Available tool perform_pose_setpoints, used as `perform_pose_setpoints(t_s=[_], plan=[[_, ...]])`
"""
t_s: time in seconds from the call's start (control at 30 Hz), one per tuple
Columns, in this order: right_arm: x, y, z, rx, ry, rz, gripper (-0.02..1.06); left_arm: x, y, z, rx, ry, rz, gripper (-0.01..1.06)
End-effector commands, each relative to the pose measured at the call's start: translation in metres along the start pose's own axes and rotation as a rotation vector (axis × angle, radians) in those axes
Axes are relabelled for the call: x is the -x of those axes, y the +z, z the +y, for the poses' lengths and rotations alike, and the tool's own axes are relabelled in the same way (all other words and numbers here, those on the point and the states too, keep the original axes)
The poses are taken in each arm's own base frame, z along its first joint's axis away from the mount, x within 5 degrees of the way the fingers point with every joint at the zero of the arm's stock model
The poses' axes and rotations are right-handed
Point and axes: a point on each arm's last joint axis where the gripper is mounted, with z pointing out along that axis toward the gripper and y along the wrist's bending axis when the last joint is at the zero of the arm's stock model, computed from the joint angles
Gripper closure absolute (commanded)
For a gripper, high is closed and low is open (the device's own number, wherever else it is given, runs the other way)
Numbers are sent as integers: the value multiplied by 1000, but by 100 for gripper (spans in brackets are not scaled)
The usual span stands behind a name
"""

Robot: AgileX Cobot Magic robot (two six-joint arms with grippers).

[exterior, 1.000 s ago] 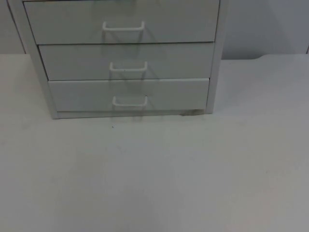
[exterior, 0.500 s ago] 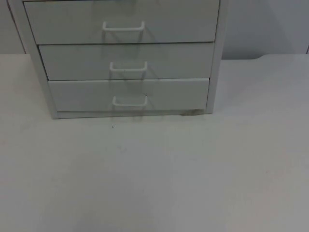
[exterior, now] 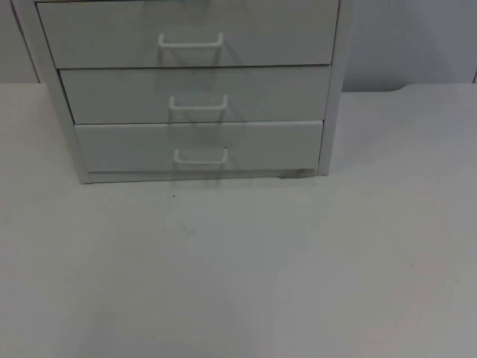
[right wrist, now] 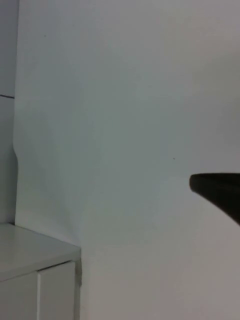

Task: Open the drawer with the left hand, place the block into the drawer with the right hand, then close the drawer with the left hand.

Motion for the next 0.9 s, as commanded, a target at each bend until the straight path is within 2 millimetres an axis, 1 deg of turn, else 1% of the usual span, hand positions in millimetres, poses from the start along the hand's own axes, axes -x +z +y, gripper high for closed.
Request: perform_pose_setpoints(t_s=[0.0,0.87], plan=[[0,0,-1,-16,9,-7,-1,-1,1,0,3,4,-6,0],[0,0,-1,-11,1,-9,-1,0,1,0,3,4,-8,0]])
